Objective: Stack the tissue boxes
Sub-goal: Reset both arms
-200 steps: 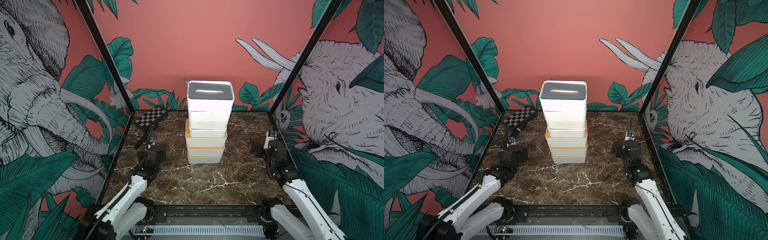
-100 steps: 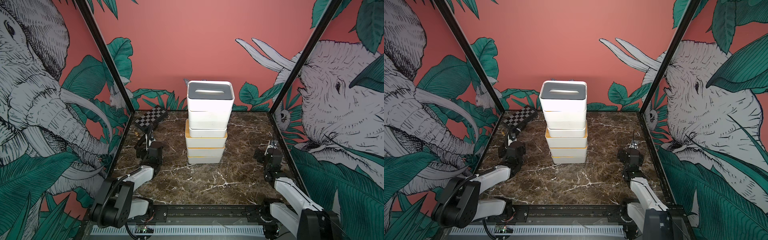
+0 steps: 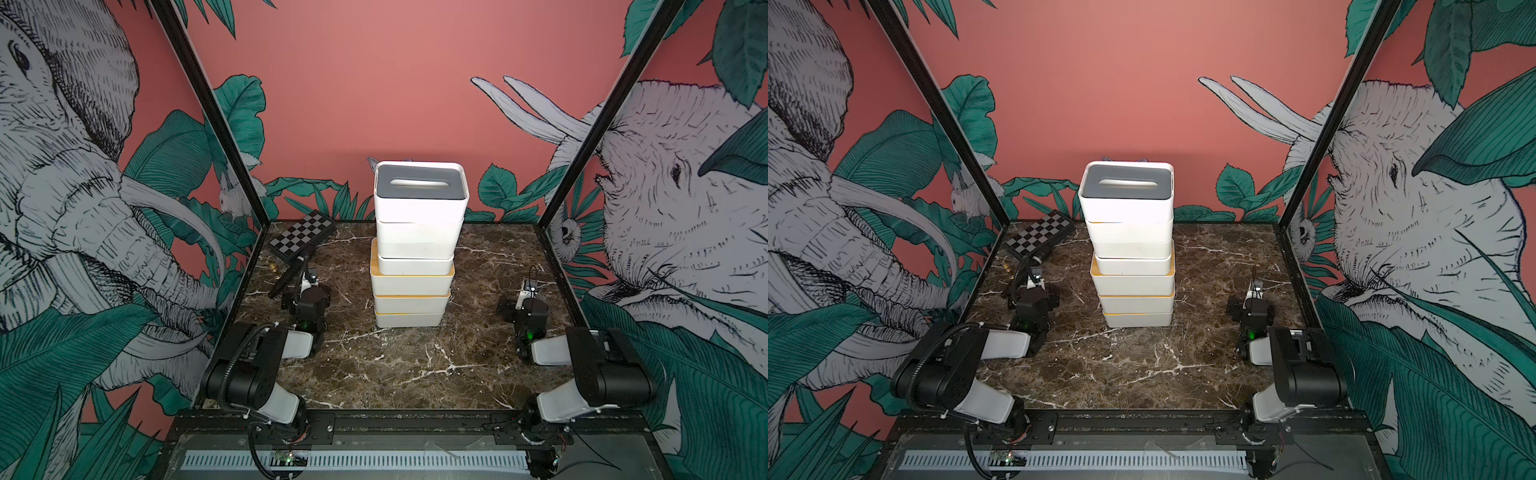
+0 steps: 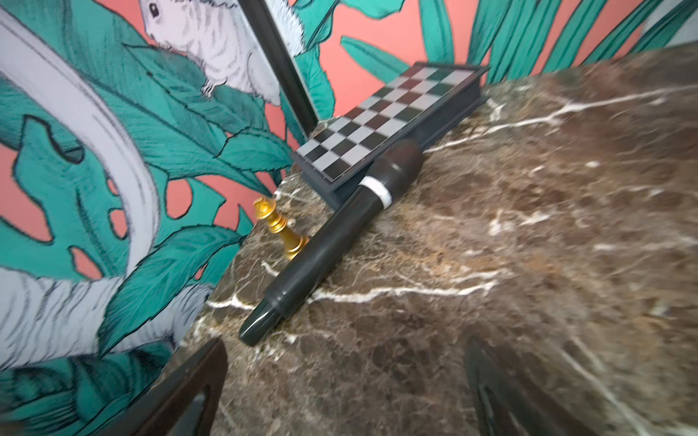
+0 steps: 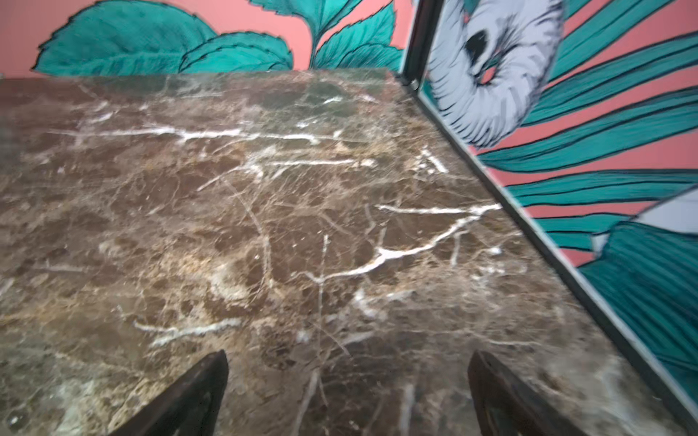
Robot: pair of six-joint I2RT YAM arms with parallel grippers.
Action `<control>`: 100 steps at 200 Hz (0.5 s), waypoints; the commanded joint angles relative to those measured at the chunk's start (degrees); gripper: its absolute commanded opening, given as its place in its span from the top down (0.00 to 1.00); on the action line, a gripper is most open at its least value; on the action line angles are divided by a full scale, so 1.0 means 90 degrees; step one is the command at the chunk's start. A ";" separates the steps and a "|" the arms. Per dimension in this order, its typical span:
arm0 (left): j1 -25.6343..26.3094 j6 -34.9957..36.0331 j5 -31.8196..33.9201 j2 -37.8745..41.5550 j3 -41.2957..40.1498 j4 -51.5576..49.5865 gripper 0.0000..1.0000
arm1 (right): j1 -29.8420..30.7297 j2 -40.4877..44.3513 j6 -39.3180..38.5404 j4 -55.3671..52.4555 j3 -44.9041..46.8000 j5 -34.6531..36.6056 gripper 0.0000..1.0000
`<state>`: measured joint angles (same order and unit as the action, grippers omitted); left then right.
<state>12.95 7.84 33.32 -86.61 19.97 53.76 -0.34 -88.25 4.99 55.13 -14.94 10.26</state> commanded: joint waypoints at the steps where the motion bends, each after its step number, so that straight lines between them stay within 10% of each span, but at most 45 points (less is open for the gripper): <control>1: -0.0119 0.0125 -0.0576 0.0073 -0.0235 0.0698 0.01 | -0.0009 0.0222 -0.0107 0.0226 -0.0230 -0.0146 0.01; 40: -0.0551 0.0097 -0.1623 -0.0714 -0.0574 0.2266 0.00 | 0.0067 0.0049 -0.0554 -0.0801 -0.0943 -0.0975 0.01; 81: -0.0887 -0.0437 -0.1957 -0.0175 0.0297 -0.0378 0.01 | 0.0078 0.0088 -0.0584 -0.0894 -0.0957 -0.1031 0.01; 100: -0.0909 -0.0367 -0.1942 -0.0364 0.0218 0.0144 0.00 | 0.0077 0.0088 -0.0584 -0.0877 -0.0956 -0.1035 0.01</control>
<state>5.43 5.58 18.13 -90.43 21.28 56.21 0.32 -87.72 0.64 47.44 -23.44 2.11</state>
